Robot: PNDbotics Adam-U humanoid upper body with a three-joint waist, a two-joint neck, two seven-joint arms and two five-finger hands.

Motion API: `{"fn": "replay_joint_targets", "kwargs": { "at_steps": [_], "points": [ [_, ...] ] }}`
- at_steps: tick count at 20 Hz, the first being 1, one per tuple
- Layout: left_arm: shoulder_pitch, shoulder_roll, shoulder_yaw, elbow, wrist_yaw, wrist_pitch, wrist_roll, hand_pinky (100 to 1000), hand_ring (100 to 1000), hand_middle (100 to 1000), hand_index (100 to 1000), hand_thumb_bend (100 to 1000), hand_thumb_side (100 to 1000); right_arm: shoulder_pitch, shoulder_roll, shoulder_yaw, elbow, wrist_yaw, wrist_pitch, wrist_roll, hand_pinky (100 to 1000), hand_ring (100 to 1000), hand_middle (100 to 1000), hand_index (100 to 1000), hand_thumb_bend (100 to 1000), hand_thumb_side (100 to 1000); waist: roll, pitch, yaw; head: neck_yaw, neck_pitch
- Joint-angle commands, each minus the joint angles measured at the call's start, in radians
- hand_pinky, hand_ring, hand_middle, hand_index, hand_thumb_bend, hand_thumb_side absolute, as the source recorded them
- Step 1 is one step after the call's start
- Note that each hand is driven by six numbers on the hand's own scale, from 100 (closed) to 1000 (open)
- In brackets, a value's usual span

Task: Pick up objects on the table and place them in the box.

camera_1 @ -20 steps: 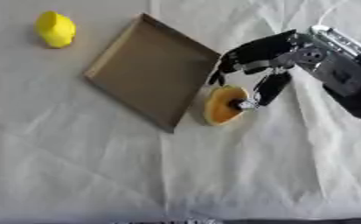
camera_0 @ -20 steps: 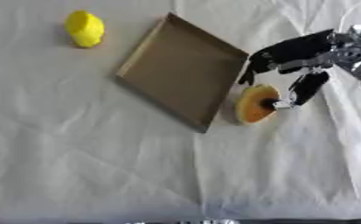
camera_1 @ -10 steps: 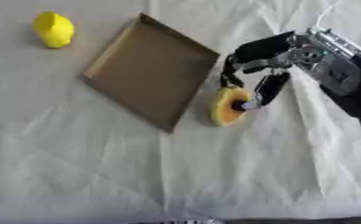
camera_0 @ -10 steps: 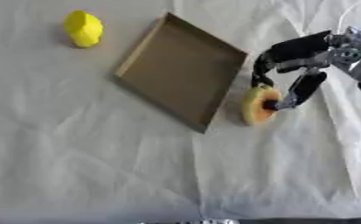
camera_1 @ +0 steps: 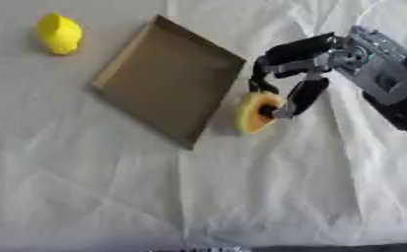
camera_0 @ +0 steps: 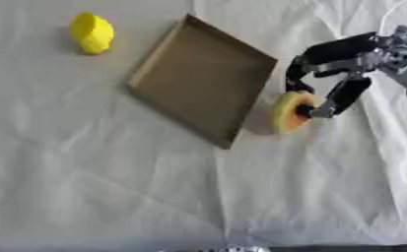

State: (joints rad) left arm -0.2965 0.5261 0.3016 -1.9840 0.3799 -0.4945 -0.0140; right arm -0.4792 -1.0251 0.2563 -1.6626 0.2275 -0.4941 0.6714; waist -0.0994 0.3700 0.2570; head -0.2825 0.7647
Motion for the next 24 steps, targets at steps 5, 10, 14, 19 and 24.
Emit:
{"fn": "replay_joint_targets", "kwargs": {
  "at_steps": [5,10,14,19,24],
  "points": [
    [-0.002,0.013,0.017,-0.016,0.002,-0.007,0.009,977,963,838,908,100,665,-0.084,-0.035,-0.144,-0.146,-0.149,0.02,-0.046,844,519,275,566,100,188,0.012,-0.014,-0.005,-0.015,0.005],
    [-0.012,0.01,0.01,-0.016,0.005,-0.011,0.007,978,964,839,908,100,666,-0.178,0.002,-0.123,-0.137,-0.16,0.057,-0.072,857,497,274,577,100,163,0.006,-0.004,0.011,-0.051,0.003],
    [-0.039,0.008,0.001,-0.016,0.017,-0.013,0.003,976,962,838,908,100,668,-0.255,0.049,-0.103,-0.068,-0.16,0.076,-0.077,857,495,277,584,100,149,-0.005,0.004,0.043,-0.079,-0.003],
    [-0.07,0.007,-0.009,-0.016,0.031,-0.014,-0.005,975,960,837,907,100,669,-0.319,0.102,-0.075,0.077,-0.081,0.038,-0.126,856,508,291,602,100,139,-0.025,0.009,0.084,-0.099,-0.002],
    [-0.08,0.005,-0.012,-0.016,0.037,-0.01,-0.013,977,961,838,907,100,670,-0.339,0.141,-0.045,0.184,-0.007,-0.049,-0.147,855,578,367,666,100,100,-0.037,0.011,0.102,-0.105,0.004]
  ]
}}
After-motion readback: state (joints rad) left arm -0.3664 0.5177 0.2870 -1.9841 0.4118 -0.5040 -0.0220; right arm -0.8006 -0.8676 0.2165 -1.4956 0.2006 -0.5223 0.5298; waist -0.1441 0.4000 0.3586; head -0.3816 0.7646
